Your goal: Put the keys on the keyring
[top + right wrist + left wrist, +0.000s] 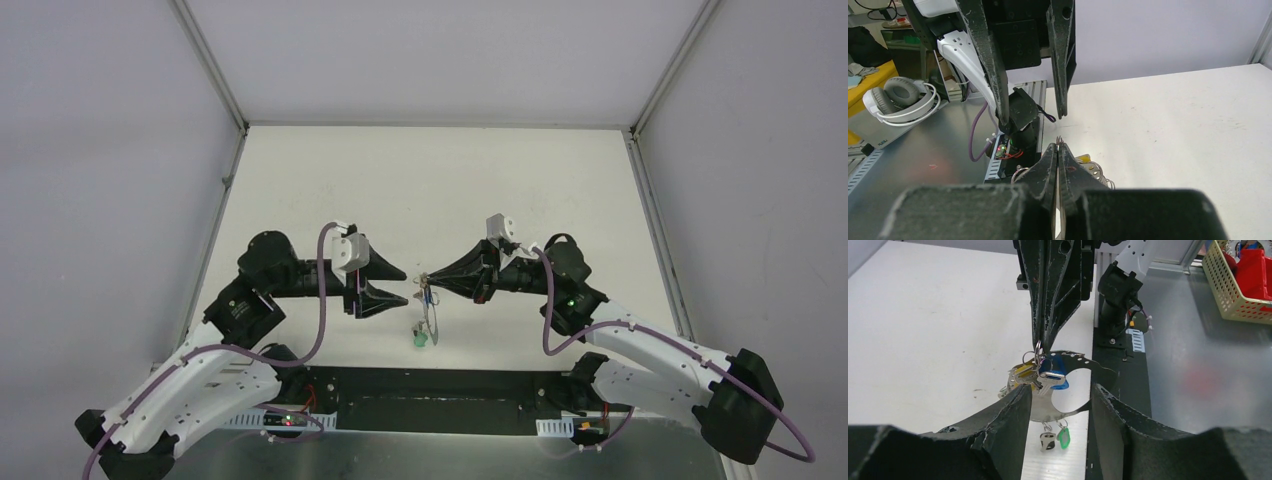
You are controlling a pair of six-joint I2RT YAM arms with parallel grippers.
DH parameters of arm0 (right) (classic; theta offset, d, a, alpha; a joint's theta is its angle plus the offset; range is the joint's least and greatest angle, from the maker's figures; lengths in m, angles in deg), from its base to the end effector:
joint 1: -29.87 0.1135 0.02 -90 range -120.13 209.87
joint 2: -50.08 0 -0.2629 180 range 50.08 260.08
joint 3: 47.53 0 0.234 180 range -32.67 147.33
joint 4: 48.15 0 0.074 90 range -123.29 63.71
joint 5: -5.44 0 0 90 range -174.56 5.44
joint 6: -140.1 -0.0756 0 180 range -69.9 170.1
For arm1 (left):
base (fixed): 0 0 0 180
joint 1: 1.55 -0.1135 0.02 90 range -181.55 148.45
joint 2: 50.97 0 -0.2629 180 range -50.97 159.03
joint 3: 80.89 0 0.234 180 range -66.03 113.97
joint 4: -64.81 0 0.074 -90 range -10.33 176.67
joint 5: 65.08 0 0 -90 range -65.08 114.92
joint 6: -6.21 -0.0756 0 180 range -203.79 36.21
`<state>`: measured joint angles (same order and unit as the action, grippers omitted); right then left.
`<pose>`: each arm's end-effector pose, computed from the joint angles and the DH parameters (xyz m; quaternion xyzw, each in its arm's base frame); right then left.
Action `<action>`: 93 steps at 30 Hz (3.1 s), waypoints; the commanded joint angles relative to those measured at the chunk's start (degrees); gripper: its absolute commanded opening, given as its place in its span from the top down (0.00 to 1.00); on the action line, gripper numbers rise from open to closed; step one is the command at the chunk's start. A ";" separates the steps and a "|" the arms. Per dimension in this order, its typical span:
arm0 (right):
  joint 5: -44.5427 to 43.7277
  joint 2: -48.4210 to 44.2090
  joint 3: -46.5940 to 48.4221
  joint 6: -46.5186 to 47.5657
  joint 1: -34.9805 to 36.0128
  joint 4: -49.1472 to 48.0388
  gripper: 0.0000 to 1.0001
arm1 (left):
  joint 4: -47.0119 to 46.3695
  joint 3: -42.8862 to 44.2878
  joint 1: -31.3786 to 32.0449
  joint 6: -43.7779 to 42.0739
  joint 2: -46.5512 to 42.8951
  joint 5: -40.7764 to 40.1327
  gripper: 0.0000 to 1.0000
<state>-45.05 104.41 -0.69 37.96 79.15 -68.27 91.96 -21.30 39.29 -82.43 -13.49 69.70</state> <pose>0.1122 0.2040 0.3255 -0.4374 0.4736 0.5568 0.5237 0.0827 -0.1419 0.3503 0.4724 0.5550 -0.4869 0.4814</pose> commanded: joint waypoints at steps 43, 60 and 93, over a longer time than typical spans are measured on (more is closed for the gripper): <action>-5.06 -5.19 -0.52 0.69 0.29 -1.49 0.35 | 11.72 15.18 2.80 -5.13 12.47 -2.47 1.00; -3.49 0.74 3.28 -0.50 0.29 -2.64 0.58 | 61.34 55.44 10.92 -5.79 36.90 -28.76 1.00; 2.94 14.48 6.34 -8.38 0.89 -19.60 0.94 | 68.14 64.35 17.52 -8.72 43.87 -32.23 1.00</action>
<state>-43.17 118.98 2.79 30.47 79.52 -83.02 163.81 43.26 56.17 -90.82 32.52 35.93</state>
